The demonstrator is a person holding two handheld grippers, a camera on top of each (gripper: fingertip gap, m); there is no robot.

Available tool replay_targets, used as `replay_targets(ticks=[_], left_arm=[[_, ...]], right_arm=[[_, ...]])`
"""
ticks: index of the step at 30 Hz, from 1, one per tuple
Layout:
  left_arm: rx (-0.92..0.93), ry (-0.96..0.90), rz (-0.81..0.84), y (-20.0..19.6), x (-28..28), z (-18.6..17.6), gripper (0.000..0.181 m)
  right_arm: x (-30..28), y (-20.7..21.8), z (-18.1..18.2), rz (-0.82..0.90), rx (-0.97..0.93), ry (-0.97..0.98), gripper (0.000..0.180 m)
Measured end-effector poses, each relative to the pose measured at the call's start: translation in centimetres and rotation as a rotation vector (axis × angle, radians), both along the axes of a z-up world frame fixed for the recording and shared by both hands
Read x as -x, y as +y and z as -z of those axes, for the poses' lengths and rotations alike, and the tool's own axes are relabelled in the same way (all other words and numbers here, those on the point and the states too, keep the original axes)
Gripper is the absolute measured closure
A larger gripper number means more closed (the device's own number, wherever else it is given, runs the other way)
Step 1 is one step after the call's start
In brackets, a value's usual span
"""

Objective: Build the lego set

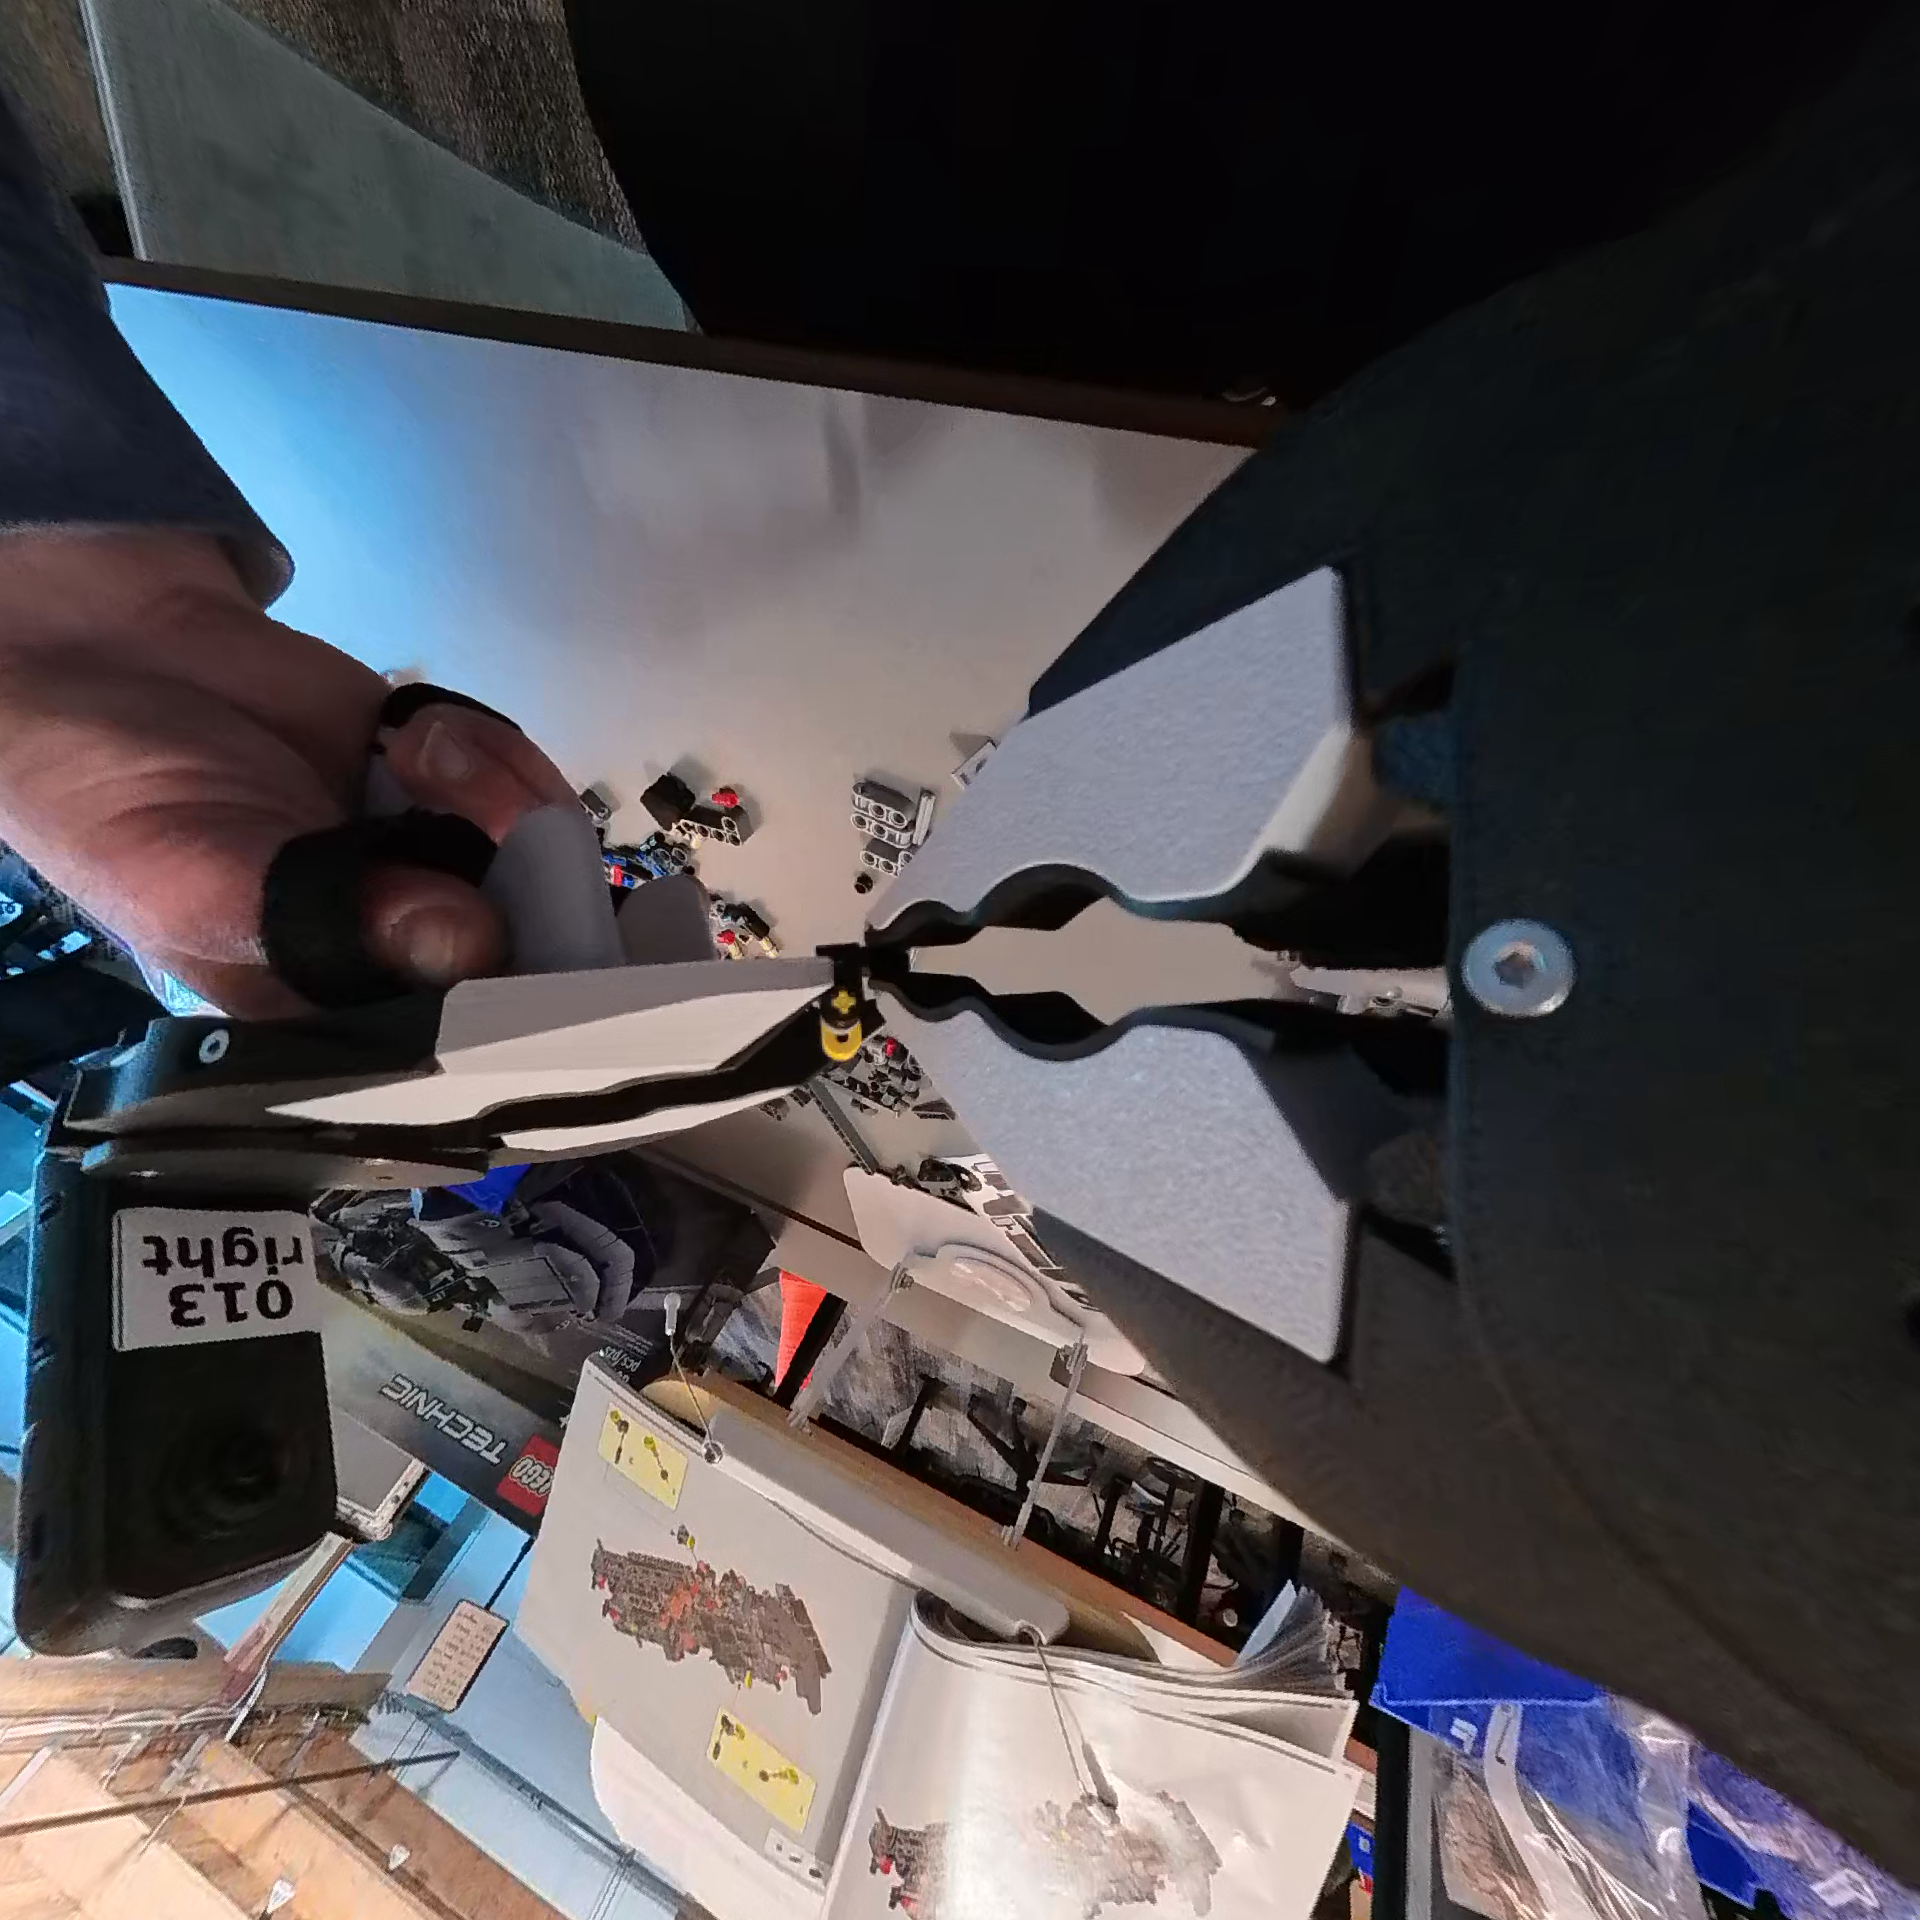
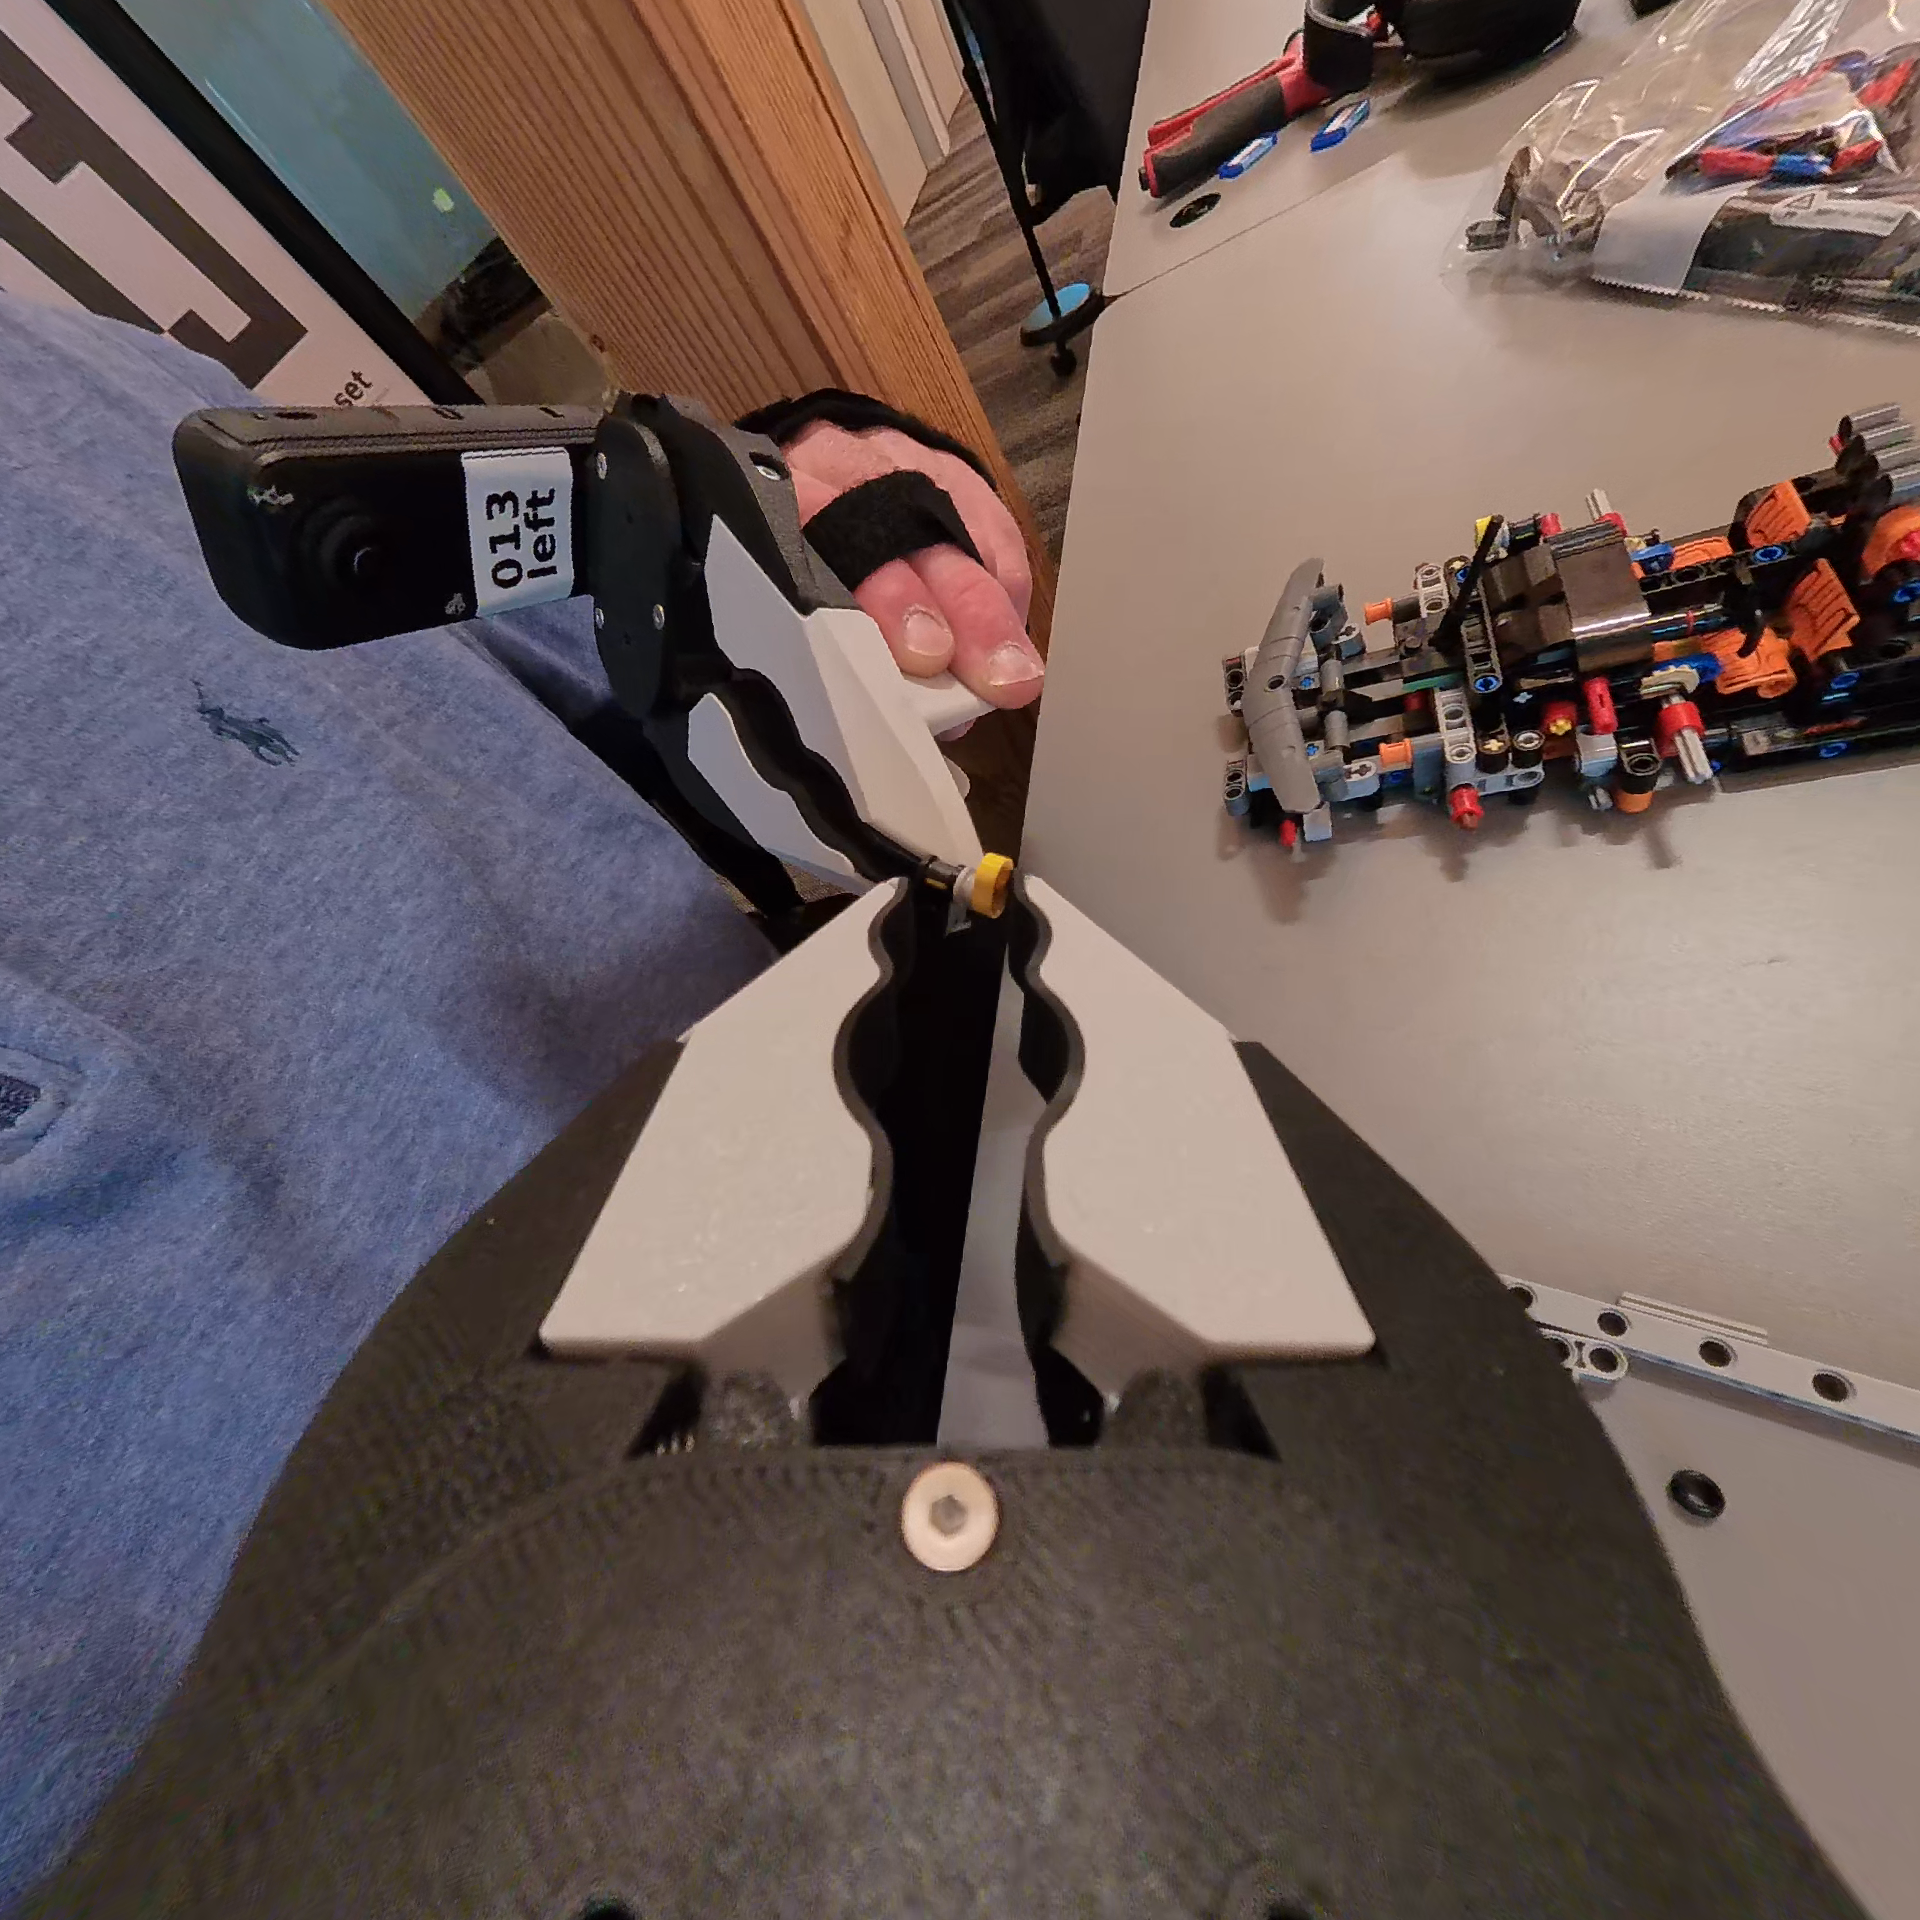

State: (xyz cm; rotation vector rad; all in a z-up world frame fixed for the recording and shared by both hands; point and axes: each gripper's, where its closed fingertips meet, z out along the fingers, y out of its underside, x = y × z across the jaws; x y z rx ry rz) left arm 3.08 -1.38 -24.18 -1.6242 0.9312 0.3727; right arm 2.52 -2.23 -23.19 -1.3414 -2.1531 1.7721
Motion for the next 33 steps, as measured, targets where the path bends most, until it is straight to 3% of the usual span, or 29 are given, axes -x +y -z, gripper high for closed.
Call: replay_targets(ticks=[8,11,21,33], left_arm=[[0.002,-0.010,-0.002,0.0,0.0,0.0,0.178],[0.007,-0.011,0.003,0.0,-0.1,0.0,0.178],[0.007,-0.046,-0.023,0.3,0.4,-0.1,0.178],[0.066,-0.394,0.034,0.2,0.7,-1.7,0.178]], right_arm=[[0.2,0.1,-0.1,0.010,0.014,0.004,0.165],[0.3,-0.2,-0.1,0.012,0.016,0.002,0.154],[0.6,0.4,-0.3,0.040,0.018,0.017,0.149],[0.6,0.4,-0.7,0.031,0.022,0.047,0.152]])
